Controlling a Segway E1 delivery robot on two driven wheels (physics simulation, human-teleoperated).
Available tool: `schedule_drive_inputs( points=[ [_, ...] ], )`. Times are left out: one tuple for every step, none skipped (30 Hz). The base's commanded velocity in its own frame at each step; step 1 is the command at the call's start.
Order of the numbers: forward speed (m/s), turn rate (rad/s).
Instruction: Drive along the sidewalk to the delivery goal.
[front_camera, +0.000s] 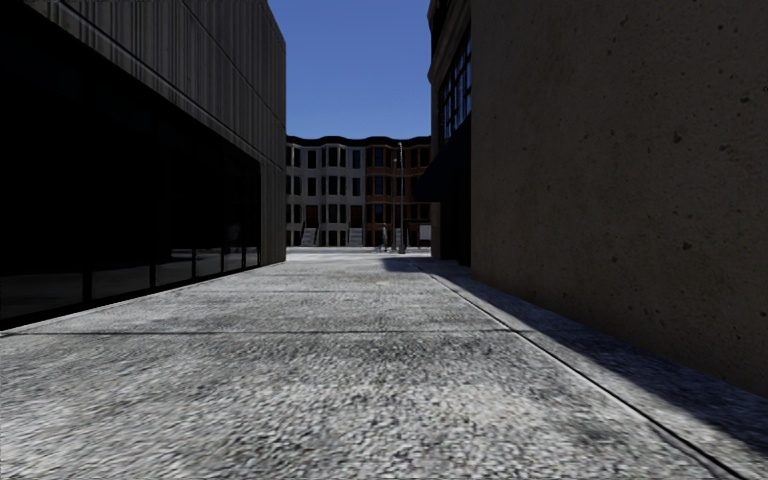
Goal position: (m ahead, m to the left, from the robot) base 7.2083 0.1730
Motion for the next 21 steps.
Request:
schedule_drive_inputs(
  points=[
    [2.00,0.00],
    [2.00,0.00],
    [2.00,0.00],
    [2.00,0.00],
    [2.00,0.00],
    [2.00,0.00],
    [2.00,0.00],
    [2.00,0.00],
    [2.00,0.00],
    [2.00,0.00],
    [2.00,0.00],
    [2.00,0.00],
    [2.00,0.00],
    [2.00,0.00],
    [2.00,0.00],
    [2.00,0.00],
    [2.00,0.00],
    [2.00,0.00],
    [2.00,0.00],
    [2.00,0.00],
    [2.00,0.00]
  ],
)
